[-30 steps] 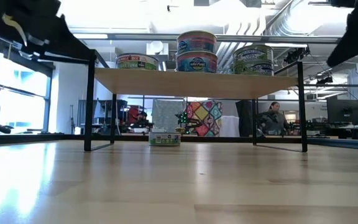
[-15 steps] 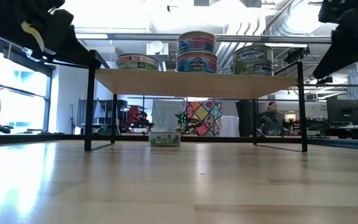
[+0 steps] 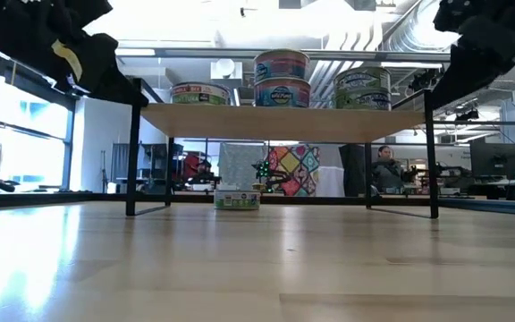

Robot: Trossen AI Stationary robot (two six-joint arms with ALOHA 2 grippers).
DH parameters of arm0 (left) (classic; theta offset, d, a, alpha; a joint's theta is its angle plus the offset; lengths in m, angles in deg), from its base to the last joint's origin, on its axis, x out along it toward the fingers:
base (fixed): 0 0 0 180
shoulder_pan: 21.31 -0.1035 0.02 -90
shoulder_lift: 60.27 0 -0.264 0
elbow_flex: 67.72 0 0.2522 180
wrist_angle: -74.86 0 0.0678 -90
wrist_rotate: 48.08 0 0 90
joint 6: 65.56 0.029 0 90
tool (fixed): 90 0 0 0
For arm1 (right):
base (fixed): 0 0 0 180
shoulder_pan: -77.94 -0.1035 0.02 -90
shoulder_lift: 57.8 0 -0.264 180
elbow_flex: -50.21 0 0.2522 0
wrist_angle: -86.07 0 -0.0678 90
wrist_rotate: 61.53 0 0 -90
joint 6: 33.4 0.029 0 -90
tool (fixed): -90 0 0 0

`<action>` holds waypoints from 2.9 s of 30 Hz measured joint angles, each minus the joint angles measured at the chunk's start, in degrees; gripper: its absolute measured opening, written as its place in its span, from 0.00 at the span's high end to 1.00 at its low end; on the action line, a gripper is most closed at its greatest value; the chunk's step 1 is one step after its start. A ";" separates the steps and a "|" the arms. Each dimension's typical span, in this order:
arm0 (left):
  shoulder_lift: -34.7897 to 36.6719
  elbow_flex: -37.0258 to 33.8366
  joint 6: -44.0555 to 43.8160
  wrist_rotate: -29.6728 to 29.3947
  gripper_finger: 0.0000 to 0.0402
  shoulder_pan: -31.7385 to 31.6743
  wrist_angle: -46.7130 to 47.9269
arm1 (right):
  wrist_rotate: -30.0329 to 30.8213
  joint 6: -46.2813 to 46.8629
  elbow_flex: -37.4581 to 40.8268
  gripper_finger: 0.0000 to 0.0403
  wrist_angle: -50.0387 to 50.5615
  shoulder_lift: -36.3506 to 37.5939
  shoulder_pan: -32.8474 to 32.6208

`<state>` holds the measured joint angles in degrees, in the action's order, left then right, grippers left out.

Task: Stack canned seafood by type on shelf
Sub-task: Adjust the shelf

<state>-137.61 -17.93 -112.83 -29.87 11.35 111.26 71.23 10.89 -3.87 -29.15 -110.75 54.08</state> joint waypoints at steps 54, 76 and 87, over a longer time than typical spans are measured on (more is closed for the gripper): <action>0.09 0.00 44.02 9.81 0.78 -29.21 -12.09 | -7.45 -20.84 -0.09 0.78 -13.49 -4.44 31.74; 0.00 -0.04 46.46 14.99 0.78 -35.14 -15.34 | -12.24 -32.10 0.11 0.78 -19.47 -4.55 40.56; -0.18 -0.27 45.17 15.50 0.71 -35.89 -14.82 | -12.53 -34.67 0.11 0.78 -20.47 -4.55 42.13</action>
<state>-137.79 -18.19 -67.66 -14.38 -24.54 96.43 58.71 -23.78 -3.76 -49.62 -115.29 96.21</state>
